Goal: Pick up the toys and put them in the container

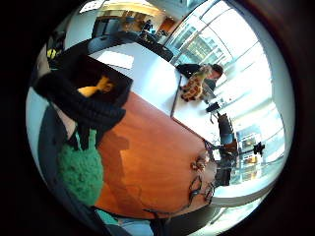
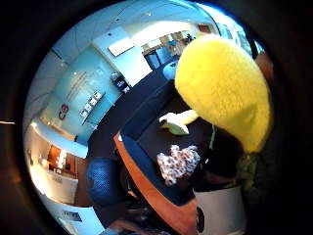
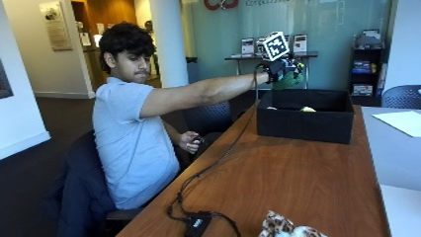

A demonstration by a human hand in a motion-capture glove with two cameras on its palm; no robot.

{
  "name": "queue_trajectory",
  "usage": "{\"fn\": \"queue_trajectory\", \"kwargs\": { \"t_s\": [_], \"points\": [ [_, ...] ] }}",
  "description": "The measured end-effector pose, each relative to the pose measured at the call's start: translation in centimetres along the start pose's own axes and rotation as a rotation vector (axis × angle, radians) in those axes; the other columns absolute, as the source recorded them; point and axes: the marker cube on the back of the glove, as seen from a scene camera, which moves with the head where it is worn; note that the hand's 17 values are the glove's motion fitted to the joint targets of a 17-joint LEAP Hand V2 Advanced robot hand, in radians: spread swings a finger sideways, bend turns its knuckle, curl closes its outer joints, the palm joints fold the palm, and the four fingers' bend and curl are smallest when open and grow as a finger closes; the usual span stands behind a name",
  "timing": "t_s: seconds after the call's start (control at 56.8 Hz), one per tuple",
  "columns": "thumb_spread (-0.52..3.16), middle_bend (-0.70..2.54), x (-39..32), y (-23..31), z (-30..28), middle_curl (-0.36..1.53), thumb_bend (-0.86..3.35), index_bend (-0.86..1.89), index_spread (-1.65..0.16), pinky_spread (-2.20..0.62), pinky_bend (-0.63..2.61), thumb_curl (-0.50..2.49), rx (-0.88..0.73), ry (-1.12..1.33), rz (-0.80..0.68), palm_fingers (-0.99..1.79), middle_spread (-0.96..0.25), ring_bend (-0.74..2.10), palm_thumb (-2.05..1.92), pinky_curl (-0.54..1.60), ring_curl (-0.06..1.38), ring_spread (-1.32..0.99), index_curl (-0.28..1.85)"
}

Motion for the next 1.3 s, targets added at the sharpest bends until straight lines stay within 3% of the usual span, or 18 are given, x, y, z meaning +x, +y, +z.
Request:
{"fn": "queue_trajectory", "kwargs": {
  "t_s": [0.141, 0.229, 0.299, 0.335, 0.388, 0.546, 0.722, 0.846, 1.022, 1.304],
  "points": [
    [1.61, 0.87, -3.2, -2.0, 2.3, 0.68, 0.20, 0.19, -0.19, -0.38, 1.14, 0.38, -0.048, 0.011, -0.055, 0.73, -0.13, 1.10, 0.26, 0.55, 0.57, -0.27, 0.33],
    [1.61, 0.83, -4.5, -2.6, 4.7, 0.69, 0.18, 0.22, -0.20, -0.36, 1.14, 0.35, -0.137, -0.009, -0.015, 0.60, -0.12, 1.00, 0.17, 0.55, 0.56, -0.26, 0.36],
    [1.57, 0.70, -4.0, -1.9, 6.3, 0.65, 0.12, 0.29, -0.24, -0.30, 1.07, 0.32, -0.238, -0.053, -0.012, 0.28, -0.12, 0.87, 0.06, 0.54, 0.53, -0.24, 0.40],
    [1.51, 0.55, -2.9, -1.2, 6.9, 0.60, 0.06, 0.33, -0.26, -0.22, 1.07, 0.30, -0.285, -0.053, -0.029, -0.04, -0.11, 0.75, -0.01, 0.55, 0.51, -0.21, 0.43],
    [1.45, 0.44, -2.2, -0.8, 7.6, 0.55, 0.00, 0.35, -0.28, -0.14, 1.01, 0.28, -0.298, -0.055, -0.040, -0.21, -0.09, 0.58, -0.07, 0.50, 0.45, -0.18, 0.42],
    [1.34, 0.25, 2.3, 0.1, 6.6, 0.46, -0.06, 0.28, -0.31, -0.01, 0.89, 0.25, -0.287, -0.018, 0.047, -0.14, -0.07, 0.33, -0.09, 0.41, 0.32, -0.13, 0.38],
    [1.30, 0.17, 13.7, 3.7, 2.6, 0.42, -0.06, 0.21, -0.32, 0.04, 0.82, 0.22, -0.247, 0.032, 0.236, -0.08, -0.06, 0.23, -0.09, 0.38, 0.30, -0.10, 0.37],
    [1.29, 0.16, 23.6, 8.5, 0.6, 0.39, -0.06, 0.19, -0.32, 0.06, 0.80, 0.21, -0.264, 0.099, 0.348, -0.06, -0.06, 0.20, -0.08, 0.37, 0.29, -0.09, 0.36],
    [1.29, 0.15, 37.8, 17.0, 0.1, 0.35, -0.05, 0.18, -0.32, 0.07, 0.80, 0.20, -0.328, 0.170, 0.626, -0.07, -0.05, 0.18, -0.07, 0.36, 0.29, -0.07, 0.36],
    [1.30, 0.13, 50.6, 29.5, 5.6, 0.29, -0.04, 0.17, -0.33, 0.07, 0.86, 0.21, -0.570, 0.245, 0.709, -0.12, -0.03, 0.17, -0.05, 0.37, 0.28, -0.05, 0.35]
  ]
}}
